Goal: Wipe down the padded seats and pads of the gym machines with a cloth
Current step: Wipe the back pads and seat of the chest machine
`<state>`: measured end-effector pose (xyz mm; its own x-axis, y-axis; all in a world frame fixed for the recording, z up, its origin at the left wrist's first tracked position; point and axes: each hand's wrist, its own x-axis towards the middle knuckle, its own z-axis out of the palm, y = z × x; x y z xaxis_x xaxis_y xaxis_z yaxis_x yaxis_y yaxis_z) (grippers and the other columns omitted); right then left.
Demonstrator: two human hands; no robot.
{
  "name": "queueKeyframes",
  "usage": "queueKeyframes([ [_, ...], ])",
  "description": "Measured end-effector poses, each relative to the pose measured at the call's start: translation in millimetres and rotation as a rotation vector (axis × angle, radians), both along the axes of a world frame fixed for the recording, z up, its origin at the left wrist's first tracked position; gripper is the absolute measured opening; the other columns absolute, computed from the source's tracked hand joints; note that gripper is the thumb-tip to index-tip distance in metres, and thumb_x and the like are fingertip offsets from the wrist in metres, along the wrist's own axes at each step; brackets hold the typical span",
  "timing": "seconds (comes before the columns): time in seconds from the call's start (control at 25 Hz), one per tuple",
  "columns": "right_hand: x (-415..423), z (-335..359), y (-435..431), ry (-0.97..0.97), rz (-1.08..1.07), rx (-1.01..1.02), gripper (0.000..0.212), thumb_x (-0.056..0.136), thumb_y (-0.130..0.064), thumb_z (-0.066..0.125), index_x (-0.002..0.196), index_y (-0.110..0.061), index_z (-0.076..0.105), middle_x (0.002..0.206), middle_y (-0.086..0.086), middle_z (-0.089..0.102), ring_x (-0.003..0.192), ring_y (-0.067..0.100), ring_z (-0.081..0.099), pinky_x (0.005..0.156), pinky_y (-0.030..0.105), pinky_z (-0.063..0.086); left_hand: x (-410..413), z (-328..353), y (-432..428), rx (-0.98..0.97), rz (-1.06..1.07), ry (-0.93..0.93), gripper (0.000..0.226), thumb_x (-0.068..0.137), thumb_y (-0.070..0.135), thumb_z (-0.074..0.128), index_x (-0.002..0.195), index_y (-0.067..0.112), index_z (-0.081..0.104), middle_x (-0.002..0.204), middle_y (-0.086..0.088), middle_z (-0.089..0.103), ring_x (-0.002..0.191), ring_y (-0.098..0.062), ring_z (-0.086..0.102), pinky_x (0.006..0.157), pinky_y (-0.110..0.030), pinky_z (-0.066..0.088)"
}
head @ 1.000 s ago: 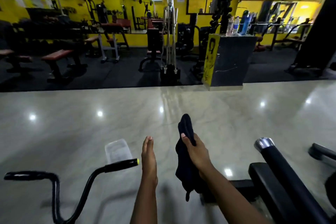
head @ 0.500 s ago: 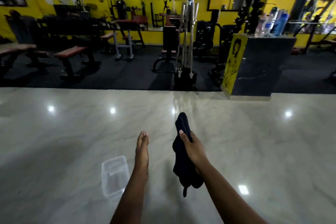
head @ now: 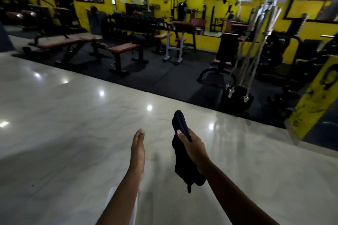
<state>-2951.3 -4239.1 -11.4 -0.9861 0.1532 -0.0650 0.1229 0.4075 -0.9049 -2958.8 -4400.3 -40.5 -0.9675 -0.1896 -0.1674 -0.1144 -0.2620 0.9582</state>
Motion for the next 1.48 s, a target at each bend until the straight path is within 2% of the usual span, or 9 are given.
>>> queueKeyframes([
  [0.16, -133, 7, -18, -0.012, 0.132, 0.048, 0.03, 0.092, -0.053, 0.045, 0.111, -0.031, 0.054, 0.081, -0.005, 0.062, 0.074, 0.014, 0.059, 0.062, 0.025, 0.043, -113, 7, -15, 0.005, 0.125, 0.015, 0.049, 0.099, 0.034, 0.036, 0.146, 0.021, 0.032, 0.151, 0.004, 0.033, 0.138, -0.013, 0.031, 0.113, -0.032, 0.019],
  [0.36, -276, 5, -55, -0.033, 0.317, 0.088, 0.026, 0.092, -0.053, 0.045, 0.094, -0.028, 0.053, 0.075, -0.005, 0.059, 0.072, 0.013, 0.057, 0.064, 0.027, 0.041, -231, 9, -44, 0.016, 0.238, 0.002, 0.049, 0.098, 0.038, 0.038, 0.145, 0.025, 0.034, 0.149, 0.007, 0.036, 0.138, -0.011, 0.031, 0.116, -0.035, 0.017],
  [0.48, -362, -2, -89, -0.022, 0.415, 0.055, 0.031, 0.092, -0.053, 0.045, 0.102, -0.026, 0.055, 0.083, 0.0, 0.064, 0.078, 0.017, 0.061, 0.069, 0.031, 0.046, -304, 5, -74, 0.013, 0.336, 0.008, 0.048, 0.098, 0.038, 0.036, 0.144, 0.024, 0.035, 0.149, 0.007, 0.037, 0.138, -0.011, 0.03, 0.115, -0.033, 0.016],
  [0.64, -483, -7, -145, 0.013, 0.635, 0.037, 0.037, 0.093, -0.052, 0.044, 0.118, -0.026, 0.053, 0.103, 0.006, 0.066, 0.09, 0.021, 0.062, 0.086, 0.04, 0.049, -404, -7, -122, -0.006, 0.556, -0.012, 0.047, 0.098, 0.039, 0.038, 0.143, 0.025, 0.036, 0.148, 0.005, 0.037, 0.137, -0.014, 0.031, 0.112, -0.033, 0.019],
  [0.8, -597, 6, -217, 0.004, 0.857, 0.038, 0.038, 0.095, -0.048, 0.042, 0.123, -0.024, 0.051, 0.1, 0.005, 0.063, 0.084, 0.018, 0.057, 0.085, 0.037, 0.048, -485, -7, -176, -0.029, 0.777, -0.039, 0.047, 0.097, 0.041, 0.037, 0.142, 0.027, 0.036, 0.149, 0.005, 0.036, 0.138, -0.015, 0.031, 0.11, -0.033, 0.021],
  [0.88, -644, 8, -266, -0.001, 0.943, 0.036, 0.038, 0.095, -0.049, 0.042, 0.122, -0.024, 0.051, 0.094, 0.002, 0.061, 0.083, 0.018, 0.058, 0.084, 0.037, 0.048, -515, -8, -210, -0.033, 0.88, -0.059, 0.046, 0.097, 0.042, 0.037, 0.141, 0.029, 0.037, 0.149, 0.005, 0.036, 0.138, -0.015, 0.031, 0.111, -0.035, 0.022],
  [1.04, -721, -3, -392, 0.01, 1.136, 0.054, 0.044, 0.093, -0.053, 0.042, 0.125, -0.024, 0.051, 0.1, 0.001, 0.065, 0.089, 0.02, 0.062, 0.076, 0.035, 0.047, -572, -12, -304, -0.036, 1.085, -0.042, 0.046, 0.098, 0.04, 0.037, 0.142, 0.028, 0.037, 0.15, 0.005, 0.036, 0.138, -0.015, 0.031, 0.111, -0.037, 0.022],
  [1.12, -748, -6, -463, 0.013, 1.202, 0.025, 0.047, 0.092, -0.055, 0.042, 0.126, -0.024, 0.051, 0.104, 0.0, 0.064, 0.092, 0.019, 0.061, 0.078, 0.034, 0.048, -594, -11, -363, -0.049, 1.148, -0.016, 0.047, 0.098, 0.04, 0.036, 0.143, 0.026, 0.035, 0.15, 0.004, 0.035, 0.138, -0.015, 0.03, 0.112, -0.037, 0.022],
  [1.48, -855, 18, -752, -0.002, 1.311, -0.024, 0.043, 0.091, -0.056, 0.043, 0.12, -0.026, 0.053, 0.102, -0.001, 0.064, 0.095, 0.019, 0.06, 0.085, 0.036, 0.047, -690, 27, -647, -0.045, 1.323, 0.024, 0.049, 0.098, 0.04, 0.038, 0.145, 0.025, 0.034, 0.151, 0.004, 0.033, 0.139, -0.015, 0.029, 0.114, -0.037, 0.021],
])
